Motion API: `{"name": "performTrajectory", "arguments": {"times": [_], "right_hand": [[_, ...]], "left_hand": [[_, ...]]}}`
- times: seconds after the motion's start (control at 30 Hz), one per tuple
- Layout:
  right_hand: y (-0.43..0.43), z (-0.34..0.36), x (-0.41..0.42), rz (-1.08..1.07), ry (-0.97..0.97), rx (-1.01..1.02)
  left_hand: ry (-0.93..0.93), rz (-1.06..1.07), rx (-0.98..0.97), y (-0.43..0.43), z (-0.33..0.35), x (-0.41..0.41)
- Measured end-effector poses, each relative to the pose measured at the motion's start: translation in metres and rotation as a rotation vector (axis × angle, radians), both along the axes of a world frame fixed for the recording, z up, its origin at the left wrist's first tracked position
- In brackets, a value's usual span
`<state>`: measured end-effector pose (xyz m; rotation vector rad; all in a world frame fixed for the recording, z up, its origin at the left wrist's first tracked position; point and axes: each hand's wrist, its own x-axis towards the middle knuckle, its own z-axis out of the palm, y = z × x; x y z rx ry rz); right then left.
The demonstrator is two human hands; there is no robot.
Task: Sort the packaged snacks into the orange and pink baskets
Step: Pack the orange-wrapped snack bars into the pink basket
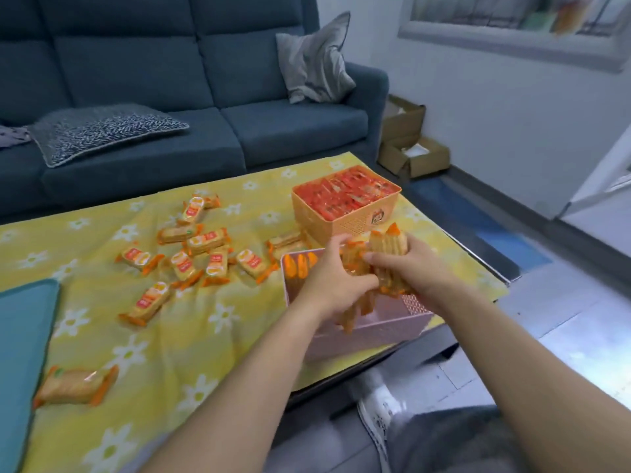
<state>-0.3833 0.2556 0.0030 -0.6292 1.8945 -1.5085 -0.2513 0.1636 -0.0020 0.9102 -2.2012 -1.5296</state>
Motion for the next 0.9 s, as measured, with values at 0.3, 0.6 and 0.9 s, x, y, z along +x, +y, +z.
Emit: {"name": "performTrajectory", "arguments": {"times": [0.3, 0.6, 0.9], "right_hand": [[0.011, 0.010, -0.029, -0.086, 0.526, 0.156], [-0.004, 0.001, -0.028, 0.369, 1.159, 0.889], [-0.014, 0.008, -0.039, 0.414, 1.187, 0.958]], "left_hand": [[0.021, 0.179, -0.331, -0.034, -0.010, 0.004], [-0.198, -0.033, -0.778, -0.037, -0.024, 0.000], [-0.339, -0.147, -0.932, -0.038, -0.034, -0.026]]}}
